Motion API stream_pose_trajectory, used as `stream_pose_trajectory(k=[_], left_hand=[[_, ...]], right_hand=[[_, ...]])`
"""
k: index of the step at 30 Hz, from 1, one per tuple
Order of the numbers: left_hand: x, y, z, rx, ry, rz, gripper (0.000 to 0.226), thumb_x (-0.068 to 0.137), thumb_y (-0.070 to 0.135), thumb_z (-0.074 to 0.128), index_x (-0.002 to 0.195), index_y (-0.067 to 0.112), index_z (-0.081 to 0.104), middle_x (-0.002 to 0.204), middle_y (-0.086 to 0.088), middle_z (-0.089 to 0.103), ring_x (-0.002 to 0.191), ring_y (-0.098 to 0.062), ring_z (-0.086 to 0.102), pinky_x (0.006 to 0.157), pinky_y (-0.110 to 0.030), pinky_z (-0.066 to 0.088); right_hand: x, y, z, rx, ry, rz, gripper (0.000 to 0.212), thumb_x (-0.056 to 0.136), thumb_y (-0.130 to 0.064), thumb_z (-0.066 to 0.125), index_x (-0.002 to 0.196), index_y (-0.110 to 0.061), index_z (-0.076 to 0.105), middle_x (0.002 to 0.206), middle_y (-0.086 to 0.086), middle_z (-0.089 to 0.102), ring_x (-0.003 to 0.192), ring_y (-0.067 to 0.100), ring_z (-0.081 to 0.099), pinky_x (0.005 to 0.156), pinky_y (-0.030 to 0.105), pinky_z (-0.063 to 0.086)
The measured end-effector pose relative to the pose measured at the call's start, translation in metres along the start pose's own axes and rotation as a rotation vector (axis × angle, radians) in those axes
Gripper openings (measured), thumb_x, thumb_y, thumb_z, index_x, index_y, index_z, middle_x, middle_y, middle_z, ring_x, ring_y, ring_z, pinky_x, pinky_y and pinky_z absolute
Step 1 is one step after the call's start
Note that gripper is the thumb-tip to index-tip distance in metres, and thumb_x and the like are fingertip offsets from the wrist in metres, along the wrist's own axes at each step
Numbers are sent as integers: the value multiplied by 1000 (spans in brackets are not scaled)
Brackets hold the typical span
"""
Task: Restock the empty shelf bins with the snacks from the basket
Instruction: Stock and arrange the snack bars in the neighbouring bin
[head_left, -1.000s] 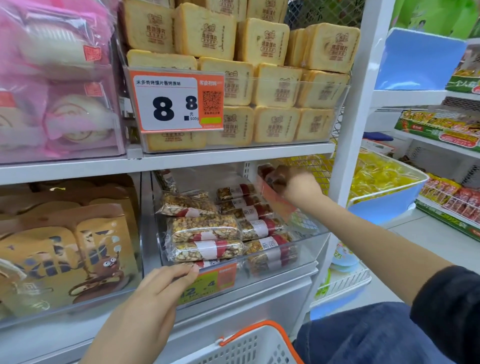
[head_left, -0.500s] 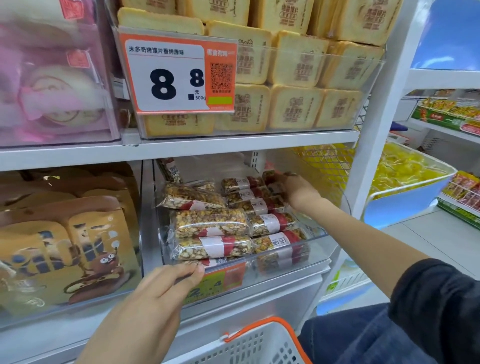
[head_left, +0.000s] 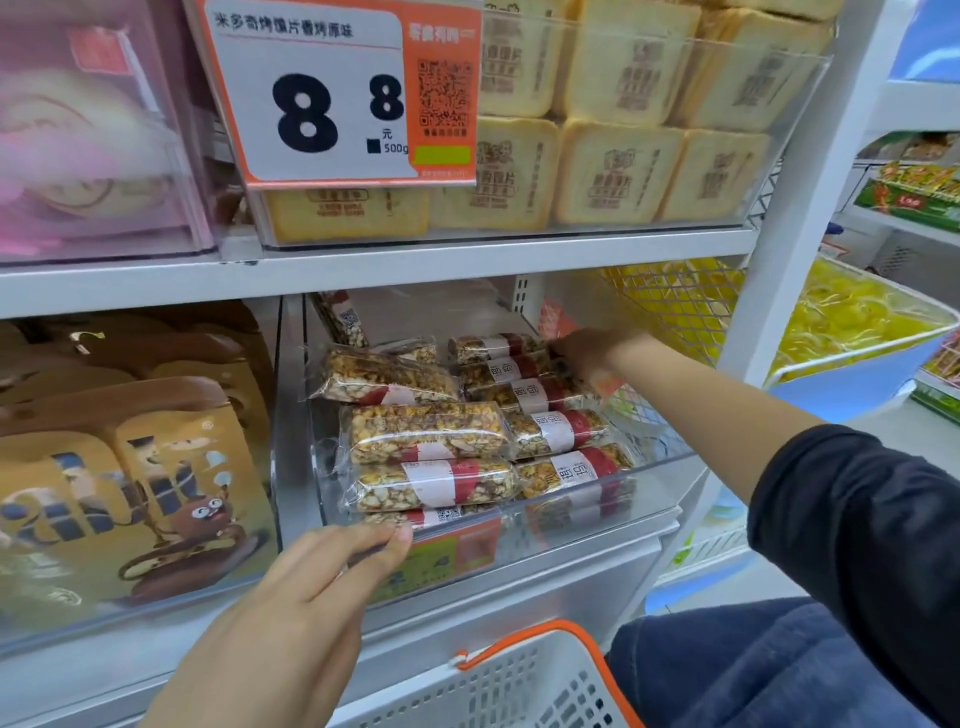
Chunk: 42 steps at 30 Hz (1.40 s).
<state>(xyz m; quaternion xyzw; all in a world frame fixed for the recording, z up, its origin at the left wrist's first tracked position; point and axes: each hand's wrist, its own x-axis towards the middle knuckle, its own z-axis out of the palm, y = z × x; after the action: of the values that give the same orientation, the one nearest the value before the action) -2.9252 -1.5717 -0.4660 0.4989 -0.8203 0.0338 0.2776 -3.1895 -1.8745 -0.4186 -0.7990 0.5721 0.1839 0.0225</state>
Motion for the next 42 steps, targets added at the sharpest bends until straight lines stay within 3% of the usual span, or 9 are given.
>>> stream_pose_trajectory(k=[7,11,17,22,30,34,38,40,42], left_hand=[[-4,-1,1,42,-6,31,59,80,18,40,137,31,40,125,13,50,105,-8,50,57,-27,56],[-2,1,0,31,-11,31,58,82,19,40,138,34,37,126,15,49,107,-7,49,64,-25,55],[-2,1,0,16,-11,25,66,76,12,53,136,34,38,126,16,48,106,-7,49,60,-26,56],[-3,0,1,33,-12,19,57,81,20,39,136,33,40,125,15,50,106,-9,50,60,-29,56],[-3,1,1,40,-26,-6,54,83,23,37,135,34,41,125,14,51,106,-9,50,60,-30,56],[-3,2,0,45,-19,6,53,82,20,41,134,34,42,125,16,49,107,-7,47,58,-27,56],[-5,3,0,30,-39,-8,72,72,8,65,135,32,41,126,15,48,109,-6,46,60,-22,55],[-4,4,0,49,-16,23,60,80,15,53,135,32,41,126,15,47,109,-6,45,62,-22,55],[-3,7,-2,55,8,30,55,79,9,61,130,28,50,123,15,49,108,-5,45,67,-19,53]], right_hand=[[-15,2,-10,93,115,-1,62,85,-12,68,142,-13,42,136,8,54,120,24,54,98,29,46],[-9,-1,-9,183,67,19,61,77,0,73,134,-6,51,122,12,63,85,21,70,75,35,59],[-9,2,-19,64,-58,-42,58,86,-12,68,139,-6,46,125,13,60,77,22,70,61,24,56],[-11,0,-23,-157,-19,-90,62,83,-32,71,138,-16,48,137,5,48,119,24,53,93,28,46],[-19,-5,-17,-222,52,-72,56,88,-34,63,139,-16,47,138,4,49,128,23,43,94,30,44],[-29,-4,-15,48,70,16,42,91,-18,59,132,-12,53,128,8,59,111,24,59,87,29,50],[-59,-3,-11,392,387,105,41,90,-1,55,128,-15,59,127,8,61,91,19,65,68,17,53],[-93,-19,-5,634,534,-64,36,90,-4,54,122,-17,64,124,3,63,73,9,61,55,8,46],[-130,-43,-5,693,499,-318,35,90,-16,59,124,-24,62,126,-4,61,91,4,60,78,13,49]])
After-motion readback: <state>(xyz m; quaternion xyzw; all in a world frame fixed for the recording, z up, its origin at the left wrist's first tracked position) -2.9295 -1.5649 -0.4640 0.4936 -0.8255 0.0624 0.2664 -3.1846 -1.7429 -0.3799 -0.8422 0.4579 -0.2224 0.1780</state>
